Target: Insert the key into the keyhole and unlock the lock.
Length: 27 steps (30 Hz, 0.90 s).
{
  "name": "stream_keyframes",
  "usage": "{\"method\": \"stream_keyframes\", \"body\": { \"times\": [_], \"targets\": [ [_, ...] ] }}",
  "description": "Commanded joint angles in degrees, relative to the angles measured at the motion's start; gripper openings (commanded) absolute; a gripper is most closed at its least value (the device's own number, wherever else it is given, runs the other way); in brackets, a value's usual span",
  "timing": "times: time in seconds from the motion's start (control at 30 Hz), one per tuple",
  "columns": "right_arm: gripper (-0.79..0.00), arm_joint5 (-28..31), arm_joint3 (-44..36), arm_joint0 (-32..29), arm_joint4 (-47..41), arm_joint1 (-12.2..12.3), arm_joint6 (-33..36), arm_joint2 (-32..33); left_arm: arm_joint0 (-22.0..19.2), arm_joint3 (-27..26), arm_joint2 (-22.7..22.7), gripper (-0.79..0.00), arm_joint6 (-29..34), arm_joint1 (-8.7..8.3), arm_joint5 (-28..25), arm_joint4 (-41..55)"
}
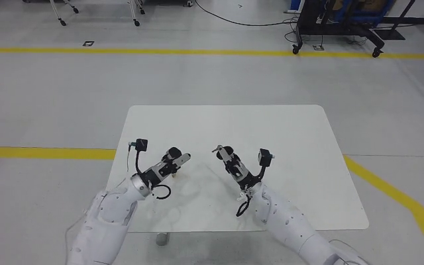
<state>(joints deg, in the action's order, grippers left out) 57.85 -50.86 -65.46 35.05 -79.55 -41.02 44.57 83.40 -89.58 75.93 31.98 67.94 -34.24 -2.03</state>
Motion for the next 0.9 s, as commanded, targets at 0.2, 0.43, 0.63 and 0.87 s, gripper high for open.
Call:
{"method": "stream_keyframes", "body": {
  "times": [0.2, 0.43, 0.63, 0.87],
  "targets": [
    [-0.785, 0.1, -2.0, 0.4, -23.0, -1.1, 14.0, -2.6, -7.0, 10.3, -3.6, -0.391, 11.3, 0.33, -7.4, 19.4],
    [-0.785, 0.1, -2.2, 0.1, -36.6, -0.9, 27.3, -2.7, -9.8, 14.4, -6.4, -0.431, 13.8, 0.6, -9.3, 18.0],
    [-0.785, 0.1, -2.4, 0.1, -39.4, -0.8, 33.1, -1.3, -10.7, 15.5, -7.7, -0.52, 12.4, 0.74, -8.9, 15.0],
    [-0.785, 0.1, -2.3, 0.1, -40.2, -1.1, 38.4, -0.8, -10.5, 15.1, -8.3, -0.502, 9.8, 0.69, -8.3, 10.8]
  ]
}}
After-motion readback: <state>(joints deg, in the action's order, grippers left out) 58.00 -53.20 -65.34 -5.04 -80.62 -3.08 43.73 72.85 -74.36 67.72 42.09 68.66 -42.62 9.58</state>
